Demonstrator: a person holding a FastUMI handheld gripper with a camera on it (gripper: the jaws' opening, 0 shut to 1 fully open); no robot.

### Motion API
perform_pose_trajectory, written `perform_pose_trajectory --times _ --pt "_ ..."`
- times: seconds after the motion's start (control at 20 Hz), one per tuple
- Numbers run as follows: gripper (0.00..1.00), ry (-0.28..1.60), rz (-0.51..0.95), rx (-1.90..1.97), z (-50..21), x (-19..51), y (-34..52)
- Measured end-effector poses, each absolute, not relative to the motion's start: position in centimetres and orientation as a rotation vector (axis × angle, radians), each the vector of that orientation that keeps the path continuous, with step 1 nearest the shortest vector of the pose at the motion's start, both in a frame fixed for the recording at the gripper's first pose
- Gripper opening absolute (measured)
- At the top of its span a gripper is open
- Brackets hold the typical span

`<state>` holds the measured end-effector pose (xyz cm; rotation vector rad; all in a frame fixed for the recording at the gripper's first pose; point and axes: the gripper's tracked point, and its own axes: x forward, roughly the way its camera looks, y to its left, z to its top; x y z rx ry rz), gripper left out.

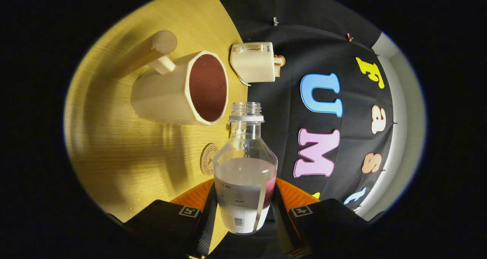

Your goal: Take the bottle from table, then pour the juice into the cup, finally place the bottle on the coaster

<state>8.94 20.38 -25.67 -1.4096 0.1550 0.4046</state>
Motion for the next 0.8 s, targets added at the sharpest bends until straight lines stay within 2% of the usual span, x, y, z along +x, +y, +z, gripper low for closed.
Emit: perform_pose_trajectory --times 0.8 --pt "0.71 0.1 0.419 -1.553 -25.4 9.58 20.59"
